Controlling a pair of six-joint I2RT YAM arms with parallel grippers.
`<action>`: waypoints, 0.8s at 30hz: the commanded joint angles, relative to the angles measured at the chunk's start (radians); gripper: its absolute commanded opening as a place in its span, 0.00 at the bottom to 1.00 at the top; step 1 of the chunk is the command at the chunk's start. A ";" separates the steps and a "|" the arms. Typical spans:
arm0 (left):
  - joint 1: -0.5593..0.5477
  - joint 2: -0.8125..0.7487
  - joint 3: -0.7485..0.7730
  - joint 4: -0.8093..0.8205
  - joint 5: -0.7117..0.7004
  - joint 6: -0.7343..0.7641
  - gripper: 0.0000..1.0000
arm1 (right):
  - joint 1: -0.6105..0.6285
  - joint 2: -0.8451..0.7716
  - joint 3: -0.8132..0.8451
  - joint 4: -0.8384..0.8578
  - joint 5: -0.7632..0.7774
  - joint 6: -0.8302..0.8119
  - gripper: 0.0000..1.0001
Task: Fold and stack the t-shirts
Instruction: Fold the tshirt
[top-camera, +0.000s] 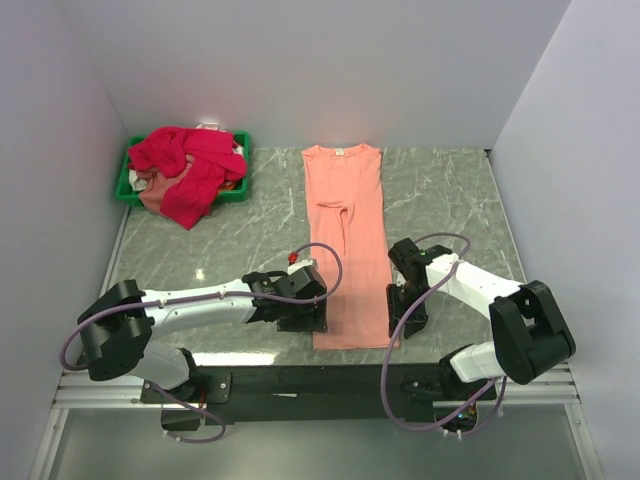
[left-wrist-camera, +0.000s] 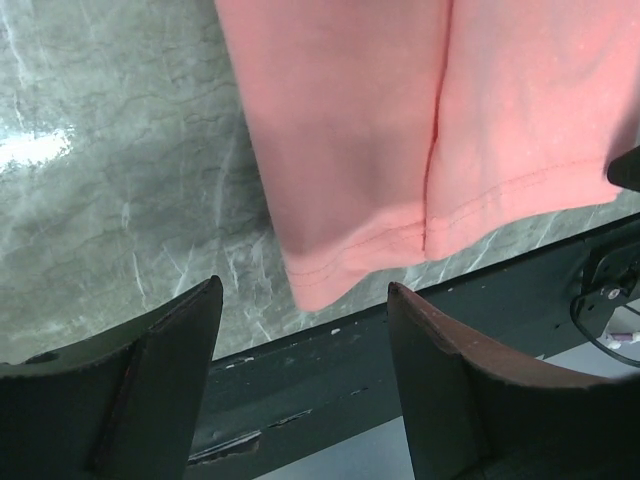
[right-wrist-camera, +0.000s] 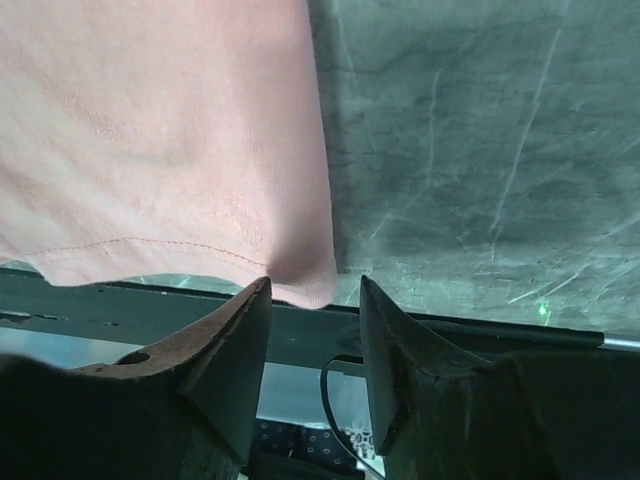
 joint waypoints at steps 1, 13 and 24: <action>-0.006 0.002 0.015 -0.013 -0.019 -0.034 0.72 | 0.022 -0.005 -0.014 0.008 0.005 0.008 0.47; -0.012 0.051 0.022 0.005 0.008 -0.022 0.72 | 0.048 0.009 -0.029 -0.006 0.045 0.026 0.43; -0.012 0.117 0.049 -0.006 0.027 -0.008 0.71 | 0.083 0.050 -0.028 -0.003 0.039 0.025 0.28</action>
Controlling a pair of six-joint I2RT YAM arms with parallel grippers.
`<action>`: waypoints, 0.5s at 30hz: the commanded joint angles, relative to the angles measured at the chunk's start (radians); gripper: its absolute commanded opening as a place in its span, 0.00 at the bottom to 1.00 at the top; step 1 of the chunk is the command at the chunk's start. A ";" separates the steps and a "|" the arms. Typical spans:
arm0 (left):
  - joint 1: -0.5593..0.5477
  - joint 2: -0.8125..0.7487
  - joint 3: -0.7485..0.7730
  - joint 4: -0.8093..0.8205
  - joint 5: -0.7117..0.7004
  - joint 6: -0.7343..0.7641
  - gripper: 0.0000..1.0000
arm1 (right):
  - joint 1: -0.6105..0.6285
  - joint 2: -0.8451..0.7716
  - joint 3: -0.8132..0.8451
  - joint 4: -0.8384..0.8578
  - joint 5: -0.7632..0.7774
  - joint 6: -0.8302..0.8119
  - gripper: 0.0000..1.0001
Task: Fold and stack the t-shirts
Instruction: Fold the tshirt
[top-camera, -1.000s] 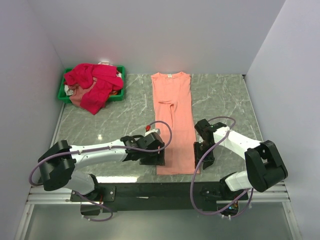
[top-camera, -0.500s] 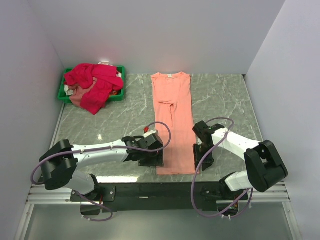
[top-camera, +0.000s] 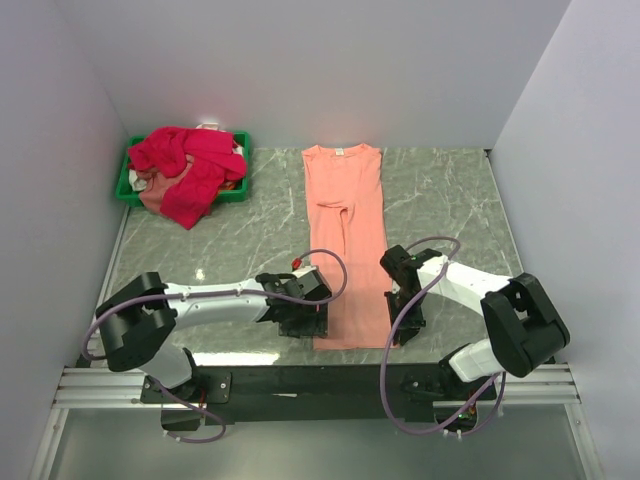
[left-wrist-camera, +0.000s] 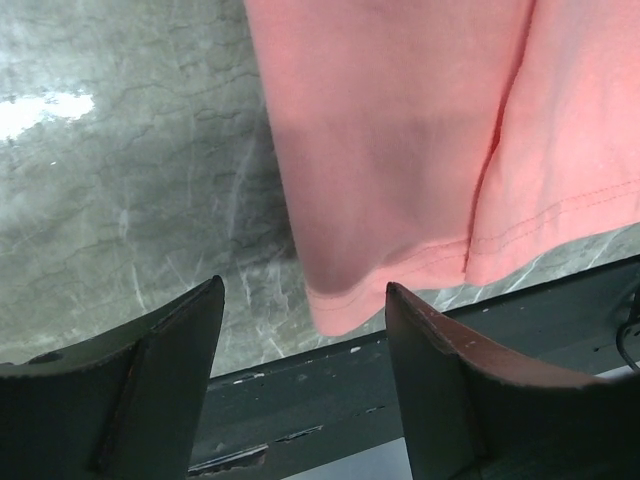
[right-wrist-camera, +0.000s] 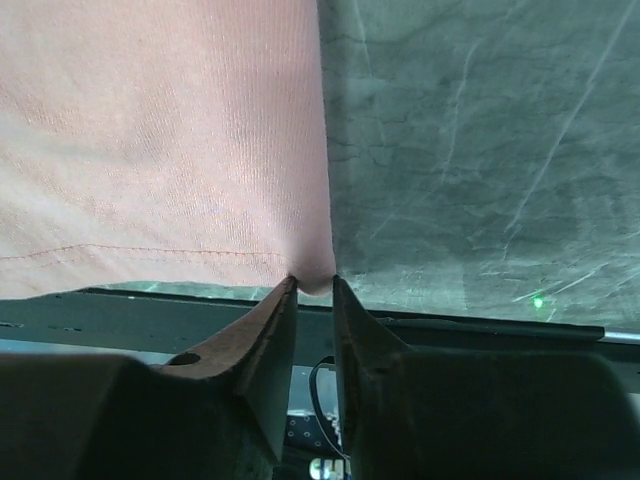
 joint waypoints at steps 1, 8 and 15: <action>-0.008 0.023 0.043 -0.001 0.018 0.015 0.71 | 0.011 0.005 -0.007 -0.005 0.015 0.006 0.25; -0.006 0.078 0.064 -0.011 0.037 0.031 0.61 | 0.015 0.013 -0.006 -0.005 0.017 0.004 0.12; -0.006 0.109 0.067 -0.022 0.049 0.029 0.51 | 0.017 0.014 -0.007 -0.006 0.020 0.006 0.05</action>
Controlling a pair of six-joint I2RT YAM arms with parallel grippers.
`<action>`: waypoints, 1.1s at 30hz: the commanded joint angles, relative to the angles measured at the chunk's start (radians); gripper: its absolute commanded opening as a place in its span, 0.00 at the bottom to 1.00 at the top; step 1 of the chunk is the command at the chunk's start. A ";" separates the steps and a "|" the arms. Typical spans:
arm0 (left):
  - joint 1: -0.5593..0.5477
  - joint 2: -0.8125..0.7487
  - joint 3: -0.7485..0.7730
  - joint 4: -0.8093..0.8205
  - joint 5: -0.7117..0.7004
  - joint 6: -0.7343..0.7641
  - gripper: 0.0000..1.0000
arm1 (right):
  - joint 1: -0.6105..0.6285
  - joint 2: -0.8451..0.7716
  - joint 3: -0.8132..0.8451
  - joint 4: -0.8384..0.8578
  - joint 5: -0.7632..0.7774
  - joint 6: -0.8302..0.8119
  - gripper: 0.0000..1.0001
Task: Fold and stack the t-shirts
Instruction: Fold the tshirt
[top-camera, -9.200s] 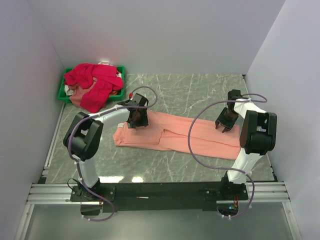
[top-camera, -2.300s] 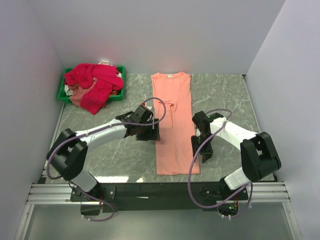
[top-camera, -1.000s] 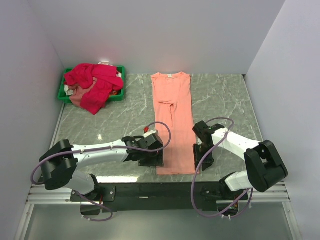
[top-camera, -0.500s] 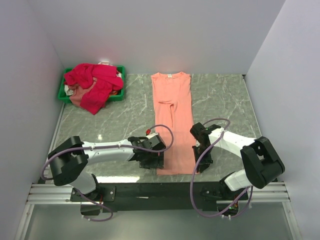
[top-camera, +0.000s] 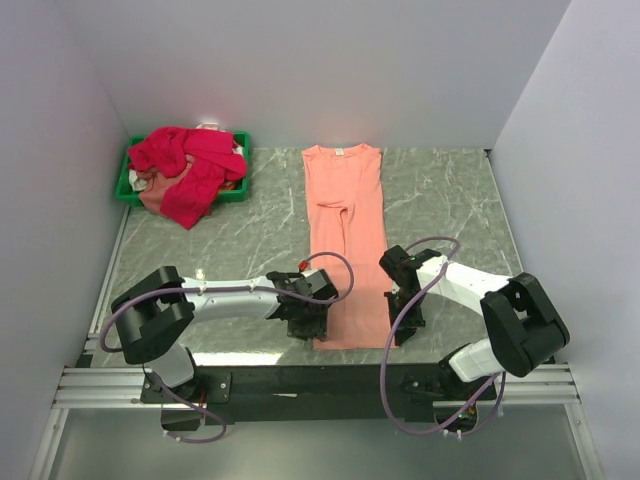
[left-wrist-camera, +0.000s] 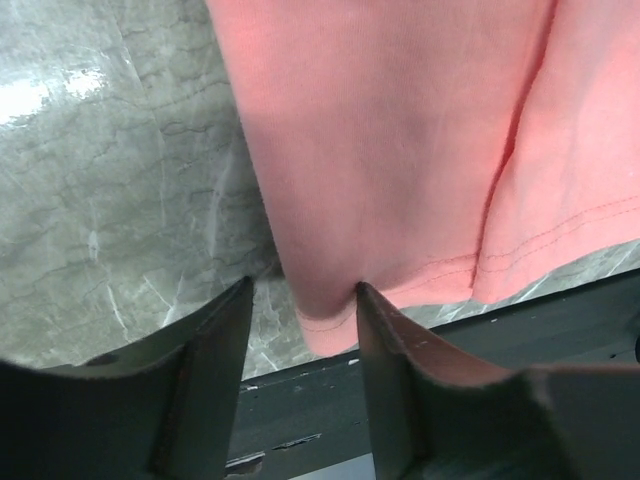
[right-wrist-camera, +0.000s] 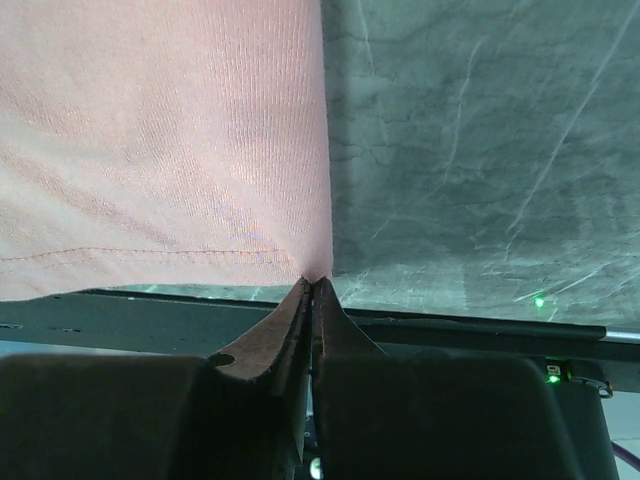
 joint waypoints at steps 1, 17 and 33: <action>-0.007 0.016 0.018 -0.012 0.013 0.004 0.49 | 0.009 0.010 -0.009 -0.007 0.020 0.004 0.04; -0.021 0.041 -0.060 0.023 0.085 -0.029 0.00 | 0.009 0.004 -0.003 -0.028 0.063 0.022 0.00; -0.021 -0.010 -0.010 -0.035 0.024 -0.023 0.00 | 0.009 -0.039 0.056 -0.092 0.098 0.045 0.00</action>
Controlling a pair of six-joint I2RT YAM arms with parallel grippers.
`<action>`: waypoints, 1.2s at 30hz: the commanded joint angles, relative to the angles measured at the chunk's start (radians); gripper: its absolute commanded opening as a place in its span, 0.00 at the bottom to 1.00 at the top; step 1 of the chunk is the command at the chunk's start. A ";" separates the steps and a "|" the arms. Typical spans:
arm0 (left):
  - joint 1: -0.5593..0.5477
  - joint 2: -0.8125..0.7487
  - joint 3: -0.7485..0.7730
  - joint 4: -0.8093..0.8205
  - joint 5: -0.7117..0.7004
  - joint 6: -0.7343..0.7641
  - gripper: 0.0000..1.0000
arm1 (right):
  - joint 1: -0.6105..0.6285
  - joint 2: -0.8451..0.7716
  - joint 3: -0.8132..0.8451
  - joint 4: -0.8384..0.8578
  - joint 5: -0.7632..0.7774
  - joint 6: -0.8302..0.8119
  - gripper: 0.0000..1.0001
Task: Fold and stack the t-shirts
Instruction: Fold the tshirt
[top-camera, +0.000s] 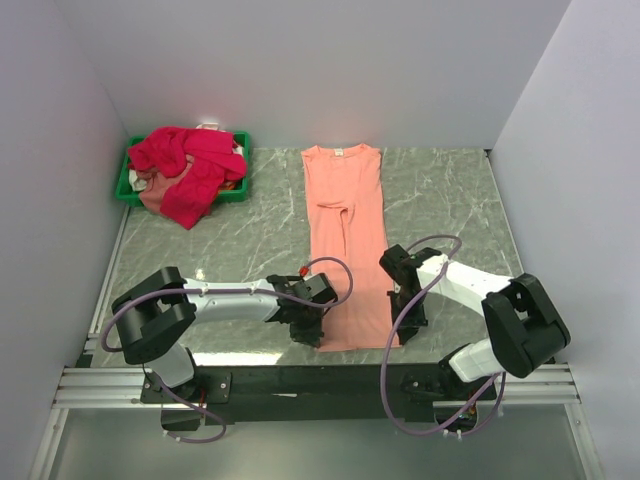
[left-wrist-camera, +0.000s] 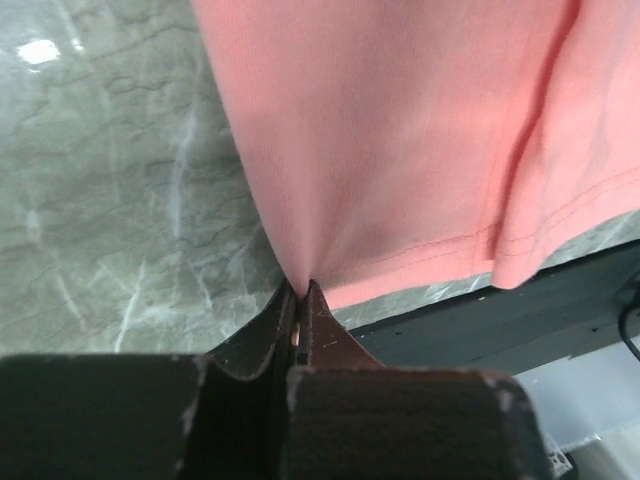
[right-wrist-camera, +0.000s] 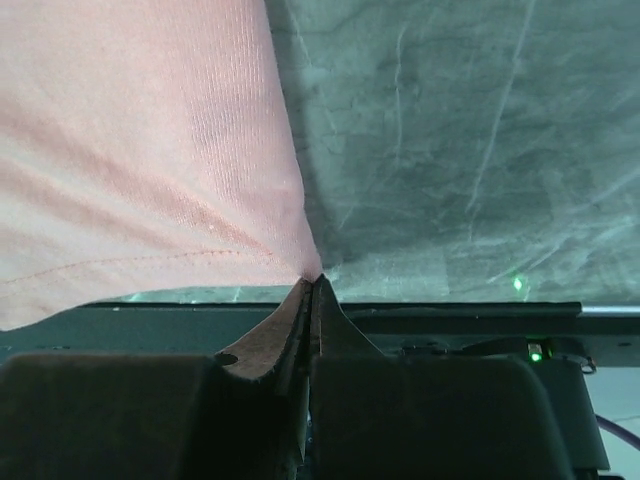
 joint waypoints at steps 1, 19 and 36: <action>-0.011 -0.021 0.053 -0.100 -0.058 0.022 0.00 | 0.006 -0.047 0.071 -0.065 0.031 0.015 0.00; 0.108 -0.091 0.159 -0.090 -0.178 0.056 0.00 | 0.006 -0.025 0.316 -0.098 0.080 0.110 0.00; 0.347 0.040 0.271 0.013 -0.041 0.252 0.00 | -0.029 0.248 0.626 -0.126 0.164 0.070 0.00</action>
